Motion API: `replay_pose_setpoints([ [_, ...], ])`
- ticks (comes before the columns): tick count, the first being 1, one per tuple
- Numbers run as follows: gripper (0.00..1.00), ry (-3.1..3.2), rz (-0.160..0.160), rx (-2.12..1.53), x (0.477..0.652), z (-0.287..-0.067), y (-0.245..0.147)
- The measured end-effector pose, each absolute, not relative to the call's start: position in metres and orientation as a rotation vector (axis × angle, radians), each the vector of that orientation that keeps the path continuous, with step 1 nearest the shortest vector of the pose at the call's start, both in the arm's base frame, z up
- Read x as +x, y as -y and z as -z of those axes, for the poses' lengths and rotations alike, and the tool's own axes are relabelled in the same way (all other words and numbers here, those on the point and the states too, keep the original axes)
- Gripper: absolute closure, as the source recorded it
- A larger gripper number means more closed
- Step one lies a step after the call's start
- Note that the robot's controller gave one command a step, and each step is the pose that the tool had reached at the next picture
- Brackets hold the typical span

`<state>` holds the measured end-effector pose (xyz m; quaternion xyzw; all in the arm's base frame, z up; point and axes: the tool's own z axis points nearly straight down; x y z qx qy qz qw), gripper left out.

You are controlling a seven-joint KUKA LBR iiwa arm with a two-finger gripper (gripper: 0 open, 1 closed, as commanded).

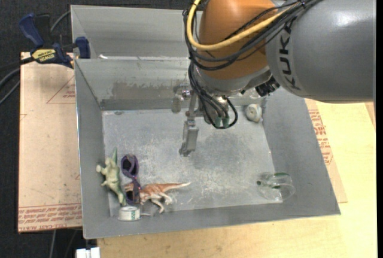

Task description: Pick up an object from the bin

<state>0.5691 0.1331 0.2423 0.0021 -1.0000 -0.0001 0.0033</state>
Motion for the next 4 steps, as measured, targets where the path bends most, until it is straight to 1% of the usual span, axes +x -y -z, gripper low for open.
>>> replay_pose_setpoints([
  [1, 0.00, 3.143, 0.002, 0.000, 0.571, -0.247, -0.132],
  [2, 0.00, 3.141, 0.003, 0.064, 0.557, -0.165, -0.143],
  [3, 0.00, 3.140, 0.006, 0.198, 0.552, -0.138, -0.225],
  [4, 0.00, 3.138, 0.003, 0.117, 0.524, -0.090, -0.212],
])
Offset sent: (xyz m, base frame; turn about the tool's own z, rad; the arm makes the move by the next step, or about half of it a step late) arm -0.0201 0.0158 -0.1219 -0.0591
